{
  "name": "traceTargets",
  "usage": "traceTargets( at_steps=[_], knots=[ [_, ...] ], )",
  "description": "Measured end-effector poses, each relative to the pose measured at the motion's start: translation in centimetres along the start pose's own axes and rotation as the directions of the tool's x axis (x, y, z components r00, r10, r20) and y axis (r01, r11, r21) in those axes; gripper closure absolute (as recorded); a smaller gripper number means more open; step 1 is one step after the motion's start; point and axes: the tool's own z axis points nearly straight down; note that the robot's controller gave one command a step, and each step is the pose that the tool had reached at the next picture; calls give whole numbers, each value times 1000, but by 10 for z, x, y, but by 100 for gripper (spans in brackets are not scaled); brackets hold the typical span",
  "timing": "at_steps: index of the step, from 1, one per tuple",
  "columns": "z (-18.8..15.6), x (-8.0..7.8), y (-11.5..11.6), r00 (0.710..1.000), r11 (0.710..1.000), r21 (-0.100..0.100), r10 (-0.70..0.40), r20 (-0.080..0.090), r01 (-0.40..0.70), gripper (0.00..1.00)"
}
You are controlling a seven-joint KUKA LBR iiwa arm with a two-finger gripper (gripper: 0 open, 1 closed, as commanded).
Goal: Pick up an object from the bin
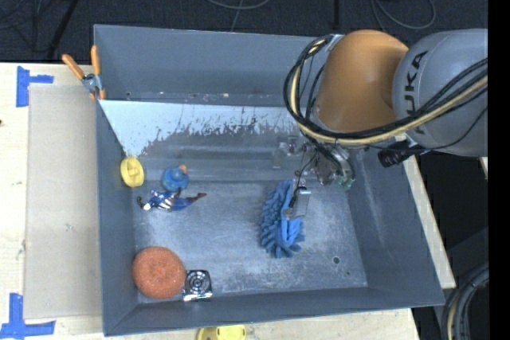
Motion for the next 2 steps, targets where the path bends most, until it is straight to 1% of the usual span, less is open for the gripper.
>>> traceTargets(
  at_steps=[1,2],
  knots=[
    [-5,-1,0,1000,1000,0,0,7,0,0],
    [43,8,-27,1000,1000,-1,18,15,-18,0]
  ],
)
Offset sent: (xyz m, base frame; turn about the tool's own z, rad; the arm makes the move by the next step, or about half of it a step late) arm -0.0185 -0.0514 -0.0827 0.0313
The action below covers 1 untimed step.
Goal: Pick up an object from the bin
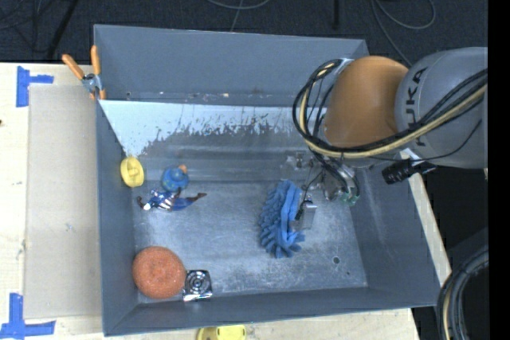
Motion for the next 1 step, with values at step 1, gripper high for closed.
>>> traceTargets(
  at_steps=[1],
  knots=[
    [34,4,-20,998,998,2,62,-10,-62,0]
  ],
)
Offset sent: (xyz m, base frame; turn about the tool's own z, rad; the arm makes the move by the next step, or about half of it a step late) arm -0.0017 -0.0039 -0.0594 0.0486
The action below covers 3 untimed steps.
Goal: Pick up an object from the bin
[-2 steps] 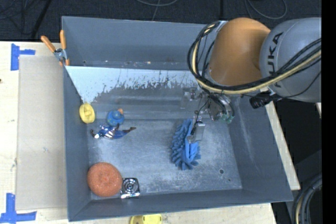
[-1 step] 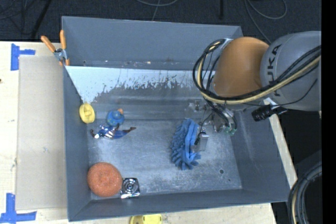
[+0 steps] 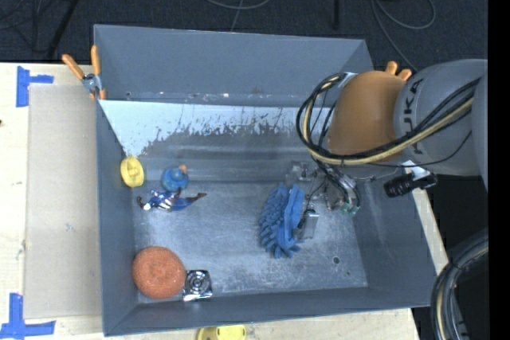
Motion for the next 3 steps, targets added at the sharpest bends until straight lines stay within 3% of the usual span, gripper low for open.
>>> traceTargets(
  at_steps=[1,2,3],
  knots=[
    [13,-2,9,1000,1000,0,-9,3,9,0],
    [21,3,11,989,989,1,-145,4,145,0],
    [24,5,5,942,942,1,-336,2,336,100]
  ],
)
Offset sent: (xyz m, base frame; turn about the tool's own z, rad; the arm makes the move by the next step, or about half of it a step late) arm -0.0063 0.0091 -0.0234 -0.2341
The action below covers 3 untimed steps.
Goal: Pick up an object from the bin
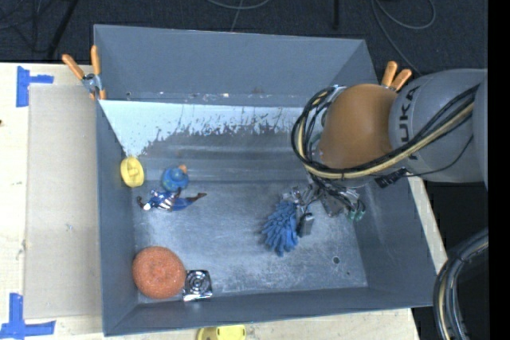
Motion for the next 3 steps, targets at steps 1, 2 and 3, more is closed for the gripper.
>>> traceTargets(
  at_steps=[1,2,3],
  knots=[
    [0,0,0,1000,1000,0,1,0,-1,100],
    [-108,-35,-16,999,999,0,34,4,-34,100],
    [-108,-35,-16,999,999,0,35,4,-35,100]
  ],
)
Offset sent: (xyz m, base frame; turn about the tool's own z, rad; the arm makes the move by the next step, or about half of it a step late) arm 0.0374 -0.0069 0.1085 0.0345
